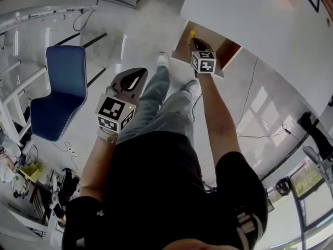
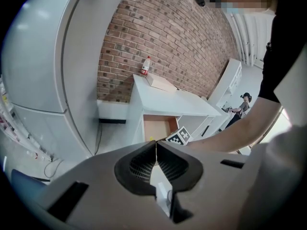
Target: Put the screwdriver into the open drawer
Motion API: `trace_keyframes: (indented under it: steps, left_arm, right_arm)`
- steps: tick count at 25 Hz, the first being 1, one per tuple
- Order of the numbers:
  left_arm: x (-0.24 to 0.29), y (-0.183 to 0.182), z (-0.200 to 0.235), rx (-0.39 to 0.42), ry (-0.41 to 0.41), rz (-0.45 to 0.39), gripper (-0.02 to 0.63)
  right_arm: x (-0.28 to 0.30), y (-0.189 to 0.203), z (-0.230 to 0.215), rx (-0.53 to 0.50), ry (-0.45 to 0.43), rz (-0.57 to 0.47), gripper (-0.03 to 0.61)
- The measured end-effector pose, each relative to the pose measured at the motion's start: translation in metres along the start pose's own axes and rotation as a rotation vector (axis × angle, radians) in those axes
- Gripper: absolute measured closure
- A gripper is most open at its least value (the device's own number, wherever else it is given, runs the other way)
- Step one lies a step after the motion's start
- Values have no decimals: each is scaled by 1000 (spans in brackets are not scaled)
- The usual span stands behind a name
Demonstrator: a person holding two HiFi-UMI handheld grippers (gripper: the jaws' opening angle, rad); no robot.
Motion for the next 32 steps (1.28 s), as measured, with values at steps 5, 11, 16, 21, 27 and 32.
trace_keyframes:
  steps: [5,11,16,21,27,32]
  left_arm:
    - [-1,11,4,-14,-4,8,606]
    - [-3,21,4,-24,-13,17,606]
    - [-5,26,2,-28,-20,12,606]
    - [-8,29,-4,-23,-22,4,606]
    - [-13,21,-20,-8,-24,-19,606]
    - [-19,9,-34,13,-27,-49,606]
  right_arm:
    - [15,12,1,25,0,29,551]
    - [24,14,-4,67,14,22,569]
    - [24,9,-7,67,31,21,568]
    - [15,-1,-4,56,27,-18,568]
    - [-17,-16,5,45,11,-74,568]
    - [-56,-33,16,49,-3,-137,568]
Point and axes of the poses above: the fingertips, and each gripper's own axes: x forward along the fingers, z to its left, y out of its underside, the point moved 3 cm from there along -x, backward along the fingers, and after that the axes turned 1 degree about -z, right-handed, at the moved point
